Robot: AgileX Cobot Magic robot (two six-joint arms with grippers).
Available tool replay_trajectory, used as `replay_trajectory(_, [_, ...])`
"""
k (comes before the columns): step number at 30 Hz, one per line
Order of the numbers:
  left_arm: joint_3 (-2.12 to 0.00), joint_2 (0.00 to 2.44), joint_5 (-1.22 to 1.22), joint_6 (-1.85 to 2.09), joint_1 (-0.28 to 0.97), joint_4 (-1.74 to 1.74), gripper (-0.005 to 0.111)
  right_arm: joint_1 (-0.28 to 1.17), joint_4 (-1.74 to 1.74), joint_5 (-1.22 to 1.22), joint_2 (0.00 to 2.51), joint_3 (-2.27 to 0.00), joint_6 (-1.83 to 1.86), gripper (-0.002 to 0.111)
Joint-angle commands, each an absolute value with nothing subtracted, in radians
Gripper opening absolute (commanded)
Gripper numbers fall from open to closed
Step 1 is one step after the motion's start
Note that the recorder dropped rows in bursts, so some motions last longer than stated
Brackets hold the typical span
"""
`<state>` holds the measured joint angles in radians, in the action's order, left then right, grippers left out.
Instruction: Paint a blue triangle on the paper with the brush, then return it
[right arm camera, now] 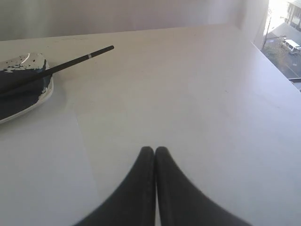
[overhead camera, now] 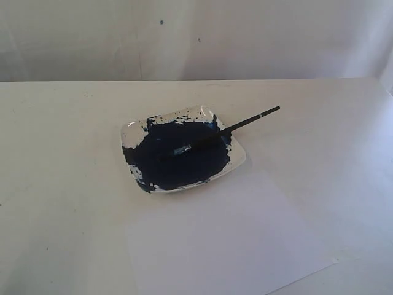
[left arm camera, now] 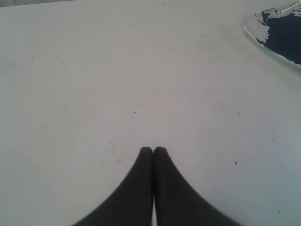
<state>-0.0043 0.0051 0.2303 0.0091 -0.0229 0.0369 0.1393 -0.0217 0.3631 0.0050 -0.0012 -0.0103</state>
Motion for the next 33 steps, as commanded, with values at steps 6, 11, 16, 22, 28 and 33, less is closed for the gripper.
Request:
replay_trajectory(6, [0.000, 0.010, 0.232, 0.000, -0.016, 0.044, 0.000, 0.143, -0.010, 0.251, 0.000, 0.000, 0.000, 0.000])
replay_trajectory(11, [0.000, 0.010, 0.232, 0.000, -0.016, 0.044, 0.000, 0.143, -0.010, 0.122, 0.000, 0.000, 0.000, 0.000])
replay_trajectory(16, [0.000, 0.010, 0.232, 0.000, -0.016, 0.044, 0.000, 0.143, -0.014, -0.036, 0.000, 0.000, -0.081, 0.000])
replay_trajectory(22, [0.000, 0.010, 0.232, 0.000, -0.016, 0.044, 0.000, 0.143, -0.054, -0.366, 0.000, 0.000, -0.370, 0.000])
replay_trajectory(28, [0.000, 0.010, 0.232, 0.000, -0.016, 0.044, 0.000, 0.143, -0.055, -0.477, 0.000, 0.000, -0.376, 0.000])
replay_trajectory(33, [0.000, 0.010, 0.232, 0.000, -0.016, 0.044, 0.000, 0.143, -0.159, -0.379, 0.000, 0.000, -0.563, 0.000])
